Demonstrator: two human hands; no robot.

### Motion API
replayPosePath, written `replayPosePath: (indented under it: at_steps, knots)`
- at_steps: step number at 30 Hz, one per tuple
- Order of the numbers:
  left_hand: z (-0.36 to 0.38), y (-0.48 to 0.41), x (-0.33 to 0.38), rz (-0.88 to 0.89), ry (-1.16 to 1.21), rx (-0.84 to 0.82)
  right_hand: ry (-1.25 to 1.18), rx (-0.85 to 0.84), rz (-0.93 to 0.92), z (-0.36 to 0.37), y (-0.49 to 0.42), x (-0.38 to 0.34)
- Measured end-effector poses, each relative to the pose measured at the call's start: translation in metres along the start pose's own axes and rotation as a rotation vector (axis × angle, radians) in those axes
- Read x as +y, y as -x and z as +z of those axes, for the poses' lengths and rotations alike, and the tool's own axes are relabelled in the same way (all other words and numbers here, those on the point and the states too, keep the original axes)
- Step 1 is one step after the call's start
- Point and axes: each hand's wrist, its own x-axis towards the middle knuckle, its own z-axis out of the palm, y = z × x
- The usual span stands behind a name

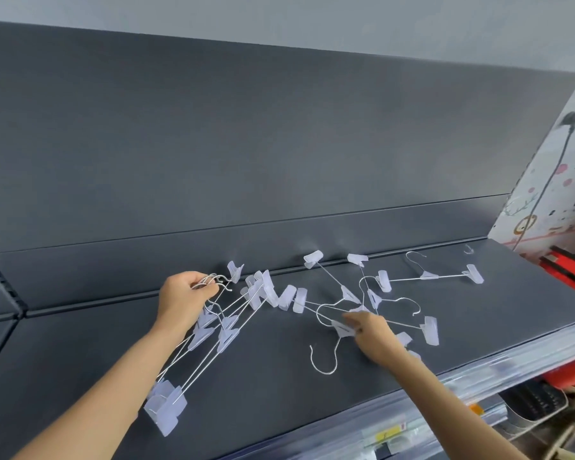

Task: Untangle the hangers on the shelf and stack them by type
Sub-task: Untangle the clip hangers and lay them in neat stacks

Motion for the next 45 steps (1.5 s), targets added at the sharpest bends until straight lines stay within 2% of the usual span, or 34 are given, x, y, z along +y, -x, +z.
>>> replayPosePath:
  at_steps: [4,6,9,14,19,23,32,37,45]
  knots:
    - [0.009,-0.002,0.003,0.011,0.007,-0.013,0.004,0.226,0.049,-0.031,-0.007,0.011]
    - [0.012,-0.004,0.004,0.015,0.007,-0.016,0.006,0.268,0.126,-0.047,-0.014,0.022]
    - [0.017,-0.006,0.004,0.013,0.01,-0.013,0.028,0.18,0.229,-0.056,-0.019,0.032]
    - [0.019,-0.012,0.002,0.011,-0.012,-0.01,0.154,0.028,0.236,-0.039,-0.022,0.03]
    - [-0.003,-0.025,-0.007,-0.009,-0.066,0.035,0.338,0.111,0.167,-0.025,-0.025,0.03]
    - [-0.014,-0.032,-0.009,0.041,-0.262,0.081,0.396,0.133,0.122,-0.019,-0.03,0.026]
    - [-0.012,-0.029,-0.013,0.101,-0.32,0.076,0.163,0.077,0.183,-0.03,-0.03,0.024]
    - [-0.012,-0.027,-0.013,0.142,-0.33,0.064,0.099,0.147,0.137,-0.041,-0.023,0.021]
    - [-0.01,-0.02,-0.007,0.141,-0.304,0.06,-0.056,0.178,0.169,-0.031,-0.014,0.021]
